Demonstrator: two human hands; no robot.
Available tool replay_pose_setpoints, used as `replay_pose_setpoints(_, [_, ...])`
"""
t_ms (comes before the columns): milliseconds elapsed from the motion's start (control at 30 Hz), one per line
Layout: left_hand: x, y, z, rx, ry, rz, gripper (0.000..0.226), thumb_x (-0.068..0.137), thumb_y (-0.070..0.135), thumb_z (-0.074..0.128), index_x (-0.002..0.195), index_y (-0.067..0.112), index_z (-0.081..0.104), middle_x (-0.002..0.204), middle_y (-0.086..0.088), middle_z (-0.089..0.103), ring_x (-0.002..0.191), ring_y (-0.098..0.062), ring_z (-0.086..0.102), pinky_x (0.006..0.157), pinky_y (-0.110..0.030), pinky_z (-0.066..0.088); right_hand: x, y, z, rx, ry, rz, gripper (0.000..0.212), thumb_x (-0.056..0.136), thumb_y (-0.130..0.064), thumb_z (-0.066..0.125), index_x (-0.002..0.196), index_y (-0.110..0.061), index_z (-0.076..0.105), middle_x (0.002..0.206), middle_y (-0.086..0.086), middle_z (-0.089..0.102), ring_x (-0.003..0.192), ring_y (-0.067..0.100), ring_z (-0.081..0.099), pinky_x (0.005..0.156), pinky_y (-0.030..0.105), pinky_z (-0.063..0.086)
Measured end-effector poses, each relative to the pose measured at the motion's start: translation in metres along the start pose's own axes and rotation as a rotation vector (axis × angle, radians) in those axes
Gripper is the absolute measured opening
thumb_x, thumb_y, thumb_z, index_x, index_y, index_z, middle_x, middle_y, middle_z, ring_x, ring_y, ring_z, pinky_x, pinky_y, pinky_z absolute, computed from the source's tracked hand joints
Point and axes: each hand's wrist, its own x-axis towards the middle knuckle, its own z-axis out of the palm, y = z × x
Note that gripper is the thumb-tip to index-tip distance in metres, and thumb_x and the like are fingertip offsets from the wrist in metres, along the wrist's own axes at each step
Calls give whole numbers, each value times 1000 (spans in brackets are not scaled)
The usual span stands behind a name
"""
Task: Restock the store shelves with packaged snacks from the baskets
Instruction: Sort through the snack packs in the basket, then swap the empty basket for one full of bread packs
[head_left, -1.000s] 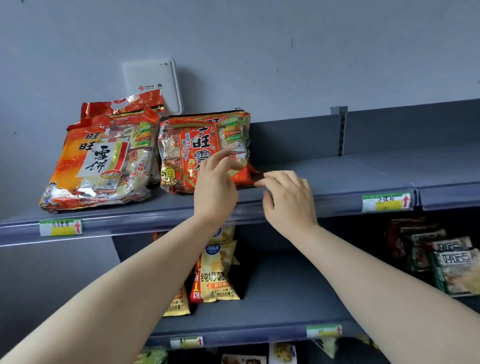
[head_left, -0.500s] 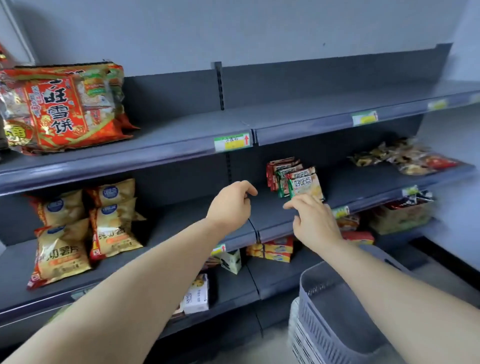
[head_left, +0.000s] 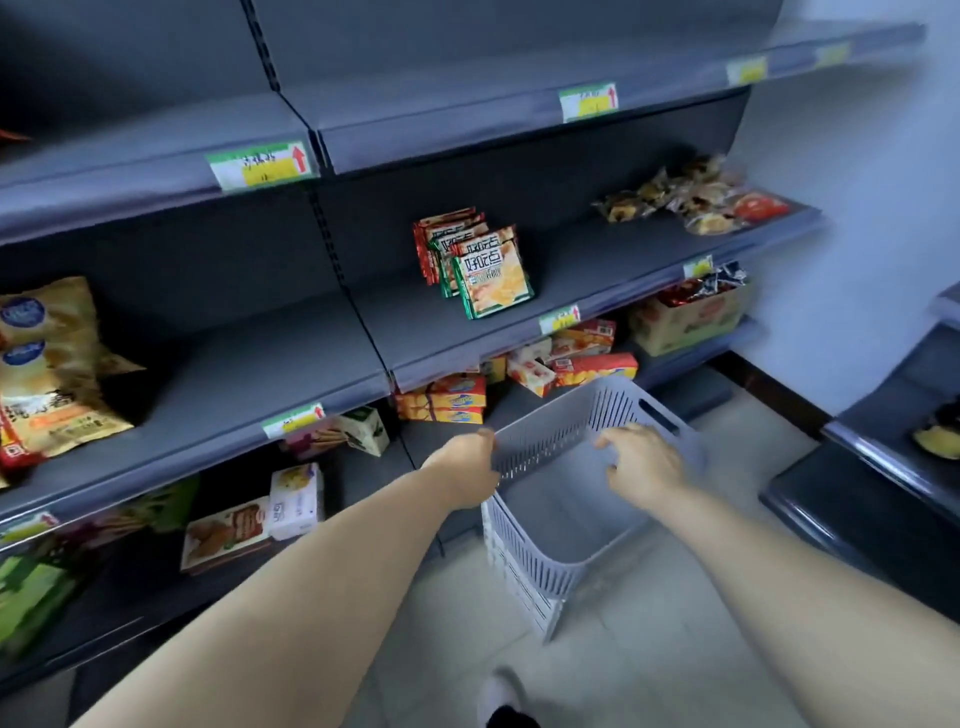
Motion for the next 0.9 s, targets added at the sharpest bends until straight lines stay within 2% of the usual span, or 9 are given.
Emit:
replay_pose_setpoints(267, [51,-16,44,-182,-53,-239,39,93,22,57,126,2,49,126,-13,59,114,-31,58,90,-34,49,39,21,26,-87,-106,30,48,89,-15,55,136,-24,48,133,3,51,126,23,46,99,34,42])
replay_pose_setpoints(333, [64,-18,51,-279,-54,-346,39,93,19,58,125,-2,53,124,-16,61,114,-32,60,89,-33,49,51,26,29,-120,-129,18,50,89,-15,56,137,-25,47,134,2,50,128,23,45,100,34,42])
replay_pose_setpoints(400, [76,-19,57,-370,-85,-407,30,91,17,59,115,-1,62,119,-19,65,110,-34,63,86,-34,52,64,33,34,-138,-151,26,50,89,-15,56,137,-25,47,136,1,49,130,22,44,101,34,42])
replay_pose_setpoints(467, [85,-19,65,-432,-133,-436,18,89,16,59,102,5,63,115,-20,68,105,-35,66,80,-35,55,75,38,39,-146,-187,43,51,89,-15,54,139,-25,46,139,1,47,132,22,41,103,35,41])
replay_pose_setpoints(567, [91,-21,79,-496,-190,-525,28,86,17,56,109,1,60,108,-17,68,94,-33,69,63,-28,48,90,38,49,-146,-243,11,51,91,-17,53,141,-23,45,141,3,47,132,24,40,104,37,40])
replay_pose_setpoints(667, [89,-22,91,-574,-244,-591,28,89,24,59,109,3,56,107,-17,64,102,-34,65,69,-31,50,100,32,64,-184,-244,-101,53,94,-27,51,145,-21,39,146,3,42,137,22,36,106,36,37])
replay_pose_setpoints(800, [83,-22,106,-715,-300,-718,33,94,35,62,106,14,40,105,-11,53,97,-30,57,85,-39,53,107,39,89,-278,-356,-179,65,96,-27,46,154,-19,18,161,5,14,150,21,8,116,41,22])
replay_pose_setpoints(867, [86,-22,116,-767,-303,-758,38,93,37,63,113,11,44,109,-12,56,100,-30,59,89,-41,53,109,47,100,-316,-435,-201,67,97,-30,45,155,-20,12,163,5,7,150,22,2,118,43,17])
replay_pose_setpoints(900, [87,-23,121,-791,-296,-779,46,93,37,63,124,8,46,114,-13,57,102,-31,60,87,-41,53,110,52,105,-331,-469,-216,68,98,-32,45,155,-19,10,163,5,5,150,22,1,118,44,16])
